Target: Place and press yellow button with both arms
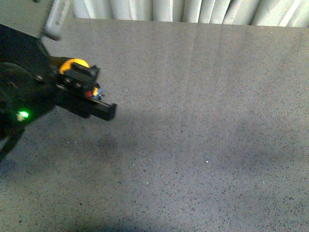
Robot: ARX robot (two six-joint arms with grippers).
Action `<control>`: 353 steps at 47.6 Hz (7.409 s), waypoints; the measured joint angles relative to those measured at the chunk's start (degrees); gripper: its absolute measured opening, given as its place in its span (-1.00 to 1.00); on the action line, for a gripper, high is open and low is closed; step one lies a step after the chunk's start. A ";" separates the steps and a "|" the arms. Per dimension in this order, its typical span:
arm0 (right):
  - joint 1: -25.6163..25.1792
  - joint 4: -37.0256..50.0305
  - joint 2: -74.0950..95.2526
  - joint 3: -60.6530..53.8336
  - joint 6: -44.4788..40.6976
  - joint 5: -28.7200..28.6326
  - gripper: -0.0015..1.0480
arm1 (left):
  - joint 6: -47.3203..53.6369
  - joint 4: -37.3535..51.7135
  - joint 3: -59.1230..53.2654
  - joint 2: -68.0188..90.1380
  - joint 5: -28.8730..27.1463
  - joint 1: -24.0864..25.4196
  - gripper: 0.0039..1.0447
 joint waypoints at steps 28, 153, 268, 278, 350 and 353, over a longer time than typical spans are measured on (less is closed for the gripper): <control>0.00 0.00 0.00 0.00 0.00 -0.02 0.82 | 1.27 0.55 3.50 11.96 -0.55 -5.60 -0.36; 27.10 -19.26 112.30 79.91 3.69 -16.28 -0.97 | -7.74 -42.45 -25.83 -86.88 5.86 25.00 -0.98; 12.66 40.61 81.31 37.11 2.43 11.32 -0.81 | -7.69 -59.98 -25.81 -103.38 5.86 25.00 -0.98; 8.92 47.67 71.49 22.84 0.37 8.83 -0.97 | -7.69 -59.98 -25.81 -103.38 5.86 25.00 -0.98; -0.02 23.04 22.97 -0.02 0.11 -0.09 -0.97 | -7.69 -60.00 -25.81 -103.38 5.86 25.03 -0.98; -0.02 21.42 21.20 -0.02 0.11 -0.09 -0.97 | -7.69 -60.00 -25.81 -103.38 5.86 25.00 -0.98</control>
